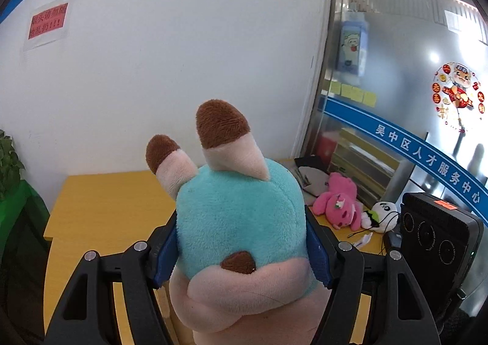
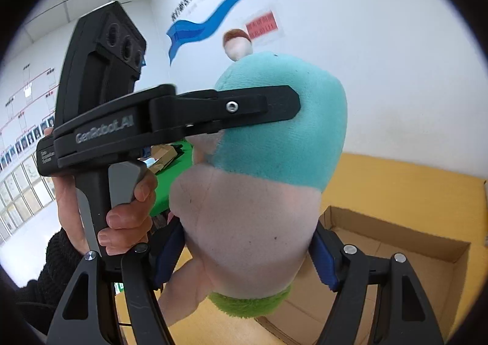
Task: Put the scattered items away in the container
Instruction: 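Lift the plush pig with the left gripper and carry it over the box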
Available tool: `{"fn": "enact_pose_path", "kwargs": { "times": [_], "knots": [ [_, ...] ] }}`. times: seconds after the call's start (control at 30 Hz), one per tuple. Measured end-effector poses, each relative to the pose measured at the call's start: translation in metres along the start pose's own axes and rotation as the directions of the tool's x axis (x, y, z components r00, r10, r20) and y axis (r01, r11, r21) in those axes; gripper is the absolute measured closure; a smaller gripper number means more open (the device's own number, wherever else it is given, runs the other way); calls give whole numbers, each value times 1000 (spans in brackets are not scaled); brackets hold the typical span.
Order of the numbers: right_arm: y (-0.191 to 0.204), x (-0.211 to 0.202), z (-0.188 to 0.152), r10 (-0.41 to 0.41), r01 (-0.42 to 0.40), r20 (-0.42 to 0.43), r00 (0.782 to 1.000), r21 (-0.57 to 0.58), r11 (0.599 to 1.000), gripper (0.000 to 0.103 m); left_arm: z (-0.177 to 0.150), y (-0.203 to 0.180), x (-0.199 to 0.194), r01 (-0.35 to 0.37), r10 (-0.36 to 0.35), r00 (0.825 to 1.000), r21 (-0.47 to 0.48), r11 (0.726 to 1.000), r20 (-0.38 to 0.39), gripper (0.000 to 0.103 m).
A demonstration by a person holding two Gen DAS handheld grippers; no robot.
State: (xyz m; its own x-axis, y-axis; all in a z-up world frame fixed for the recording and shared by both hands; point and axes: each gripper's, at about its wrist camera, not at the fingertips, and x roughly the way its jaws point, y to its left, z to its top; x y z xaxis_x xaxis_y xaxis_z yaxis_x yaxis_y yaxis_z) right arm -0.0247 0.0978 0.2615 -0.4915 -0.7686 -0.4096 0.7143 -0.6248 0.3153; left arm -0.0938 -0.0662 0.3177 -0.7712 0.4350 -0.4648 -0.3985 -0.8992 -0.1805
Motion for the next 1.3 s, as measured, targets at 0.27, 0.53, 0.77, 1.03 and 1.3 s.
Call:
{"fn": "enact_pose_path", "kwargs": {
  "times": [0.27,0.53,0.77,1.03,1.3],
  "knots": [
    [-68,65,-10,-17,29,-98,995,118,993,30,-16,57,94,35,-47,988,-81,996,-145,27],
    [-134,126,-42,2,42,-201,980,214,976,30,-55,101,181,14,-54,958,-141,990,-283,28],
    [-186,170,-80,10,73,-277,961,286,956,30,-91,123,244,-13,-57,920,-175,984,-387,27],
    [-212,204,-126,30,98,-356,934,337,936,30,-127,141,279,-84,-10,874,-172,982,-486,28],
    [-217,217,-154,15,129,-385,923,344,930,30,-144,156,290,-173,64,856,-168,971,-513,23]
  ]
}}
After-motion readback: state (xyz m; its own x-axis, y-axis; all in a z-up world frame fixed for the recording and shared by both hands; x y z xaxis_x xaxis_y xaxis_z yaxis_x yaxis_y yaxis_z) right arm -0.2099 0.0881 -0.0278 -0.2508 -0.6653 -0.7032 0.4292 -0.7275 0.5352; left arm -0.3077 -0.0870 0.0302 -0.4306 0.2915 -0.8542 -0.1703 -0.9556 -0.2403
